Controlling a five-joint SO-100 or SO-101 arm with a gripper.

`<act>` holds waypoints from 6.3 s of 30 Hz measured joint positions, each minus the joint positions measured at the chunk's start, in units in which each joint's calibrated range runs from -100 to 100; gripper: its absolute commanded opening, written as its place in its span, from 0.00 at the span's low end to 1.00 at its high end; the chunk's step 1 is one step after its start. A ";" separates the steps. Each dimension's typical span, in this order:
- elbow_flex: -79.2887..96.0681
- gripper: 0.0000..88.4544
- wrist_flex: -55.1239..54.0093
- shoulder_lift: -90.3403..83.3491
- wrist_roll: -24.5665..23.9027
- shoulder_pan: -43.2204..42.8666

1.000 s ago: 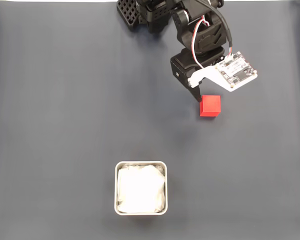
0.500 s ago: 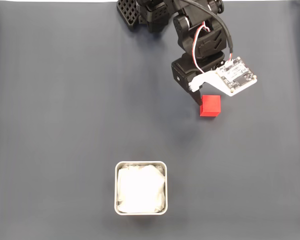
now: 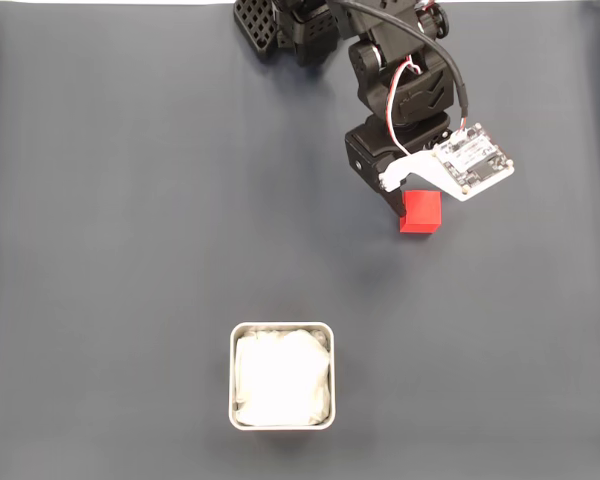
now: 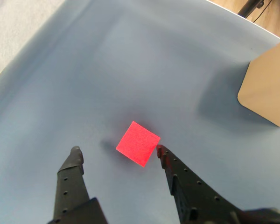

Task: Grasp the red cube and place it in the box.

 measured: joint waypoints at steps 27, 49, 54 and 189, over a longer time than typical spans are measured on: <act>-0.27 0.42 -2.86 2.43 0.00 -2.89; -0.27 0.43 -8.75 4.95 1.17 -3.34; -0.36 0.43 -9.47 5.99 1.42 -3.41; -48.28 0.07 12.49 14.33 1.37 21.96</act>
